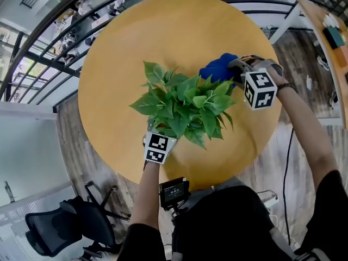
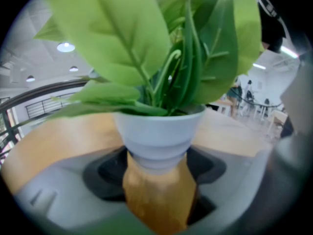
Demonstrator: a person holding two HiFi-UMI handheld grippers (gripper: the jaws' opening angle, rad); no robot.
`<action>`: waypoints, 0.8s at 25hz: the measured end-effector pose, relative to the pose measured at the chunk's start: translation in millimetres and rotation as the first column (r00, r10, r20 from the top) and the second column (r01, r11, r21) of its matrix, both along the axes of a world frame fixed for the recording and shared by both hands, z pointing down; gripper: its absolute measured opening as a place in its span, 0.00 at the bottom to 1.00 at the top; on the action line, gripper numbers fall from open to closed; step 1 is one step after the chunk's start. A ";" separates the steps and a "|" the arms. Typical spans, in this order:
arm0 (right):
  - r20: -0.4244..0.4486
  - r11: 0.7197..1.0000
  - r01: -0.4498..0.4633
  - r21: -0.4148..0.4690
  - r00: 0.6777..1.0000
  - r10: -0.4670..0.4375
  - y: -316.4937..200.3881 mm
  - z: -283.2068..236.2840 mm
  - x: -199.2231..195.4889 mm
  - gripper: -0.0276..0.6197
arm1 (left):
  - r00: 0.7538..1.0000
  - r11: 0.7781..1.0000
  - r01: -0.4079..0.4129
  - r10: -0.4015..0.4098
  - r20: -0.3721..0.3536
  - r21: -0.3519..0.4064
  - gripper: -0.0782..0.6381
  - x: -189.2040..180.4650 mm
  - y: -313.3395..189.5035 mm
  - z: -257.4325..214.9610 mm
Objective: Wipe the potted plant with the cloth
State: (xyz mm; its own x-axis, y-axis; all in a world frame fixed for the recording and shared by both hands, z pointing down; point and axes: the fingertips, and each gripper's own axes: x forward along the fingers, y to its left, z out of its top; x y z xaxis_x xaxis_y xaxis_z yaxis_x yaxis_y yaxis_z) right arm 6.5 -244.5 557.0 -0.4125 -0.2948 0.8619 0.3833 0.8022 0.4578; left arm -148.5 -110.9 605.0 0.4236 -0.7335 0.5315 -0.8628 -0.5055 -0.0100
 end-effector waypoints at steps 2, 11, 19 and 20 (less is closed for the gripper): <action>0.127 0.986 -0.158 -0.053 0.978 0.164 9.9 -7.6 30.3 0.20 | 1.000 1.000 0.001 -0.001 0.003 -0.003 0.63 -0.9 2.2 0.6; 0.506 0.893 -0.395 -0.216 0.737 0.449 106.3 -102.8 99.9 0.20 | 1.000 1.000 0.001 -0.001 0.010 -0.004 0.63 -0.5 1.7 1.7; 0.749 0.879 -0.296 -0.374 0.463 0.474 148.5 -204.5 57.2 0.20 | 1.000 1.000 0.003 -0.003 0.009 0.001 0.63 0.4 0.5 1.4; 0.739 0.887 -0.283 -0.364 0.491 0.461 151.1 -201.1 48.2 0.20 | 1.000 1.000 0.003 -0.003 0.010 0.000 0.63 0.4 0.7 1.5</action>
State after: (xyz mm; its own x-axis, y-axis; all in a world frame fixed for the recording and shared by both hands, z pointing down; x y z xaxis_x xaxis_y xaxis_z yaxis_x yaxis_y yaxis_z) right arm 54.7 -93.4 355.9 -0.8291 -0.4776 0.2907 -0.4159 0.8743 0.2504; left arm -148.1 -110.1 606.6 0.4158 -0.7350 0.5356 -0.8643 -0.5027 -0.0189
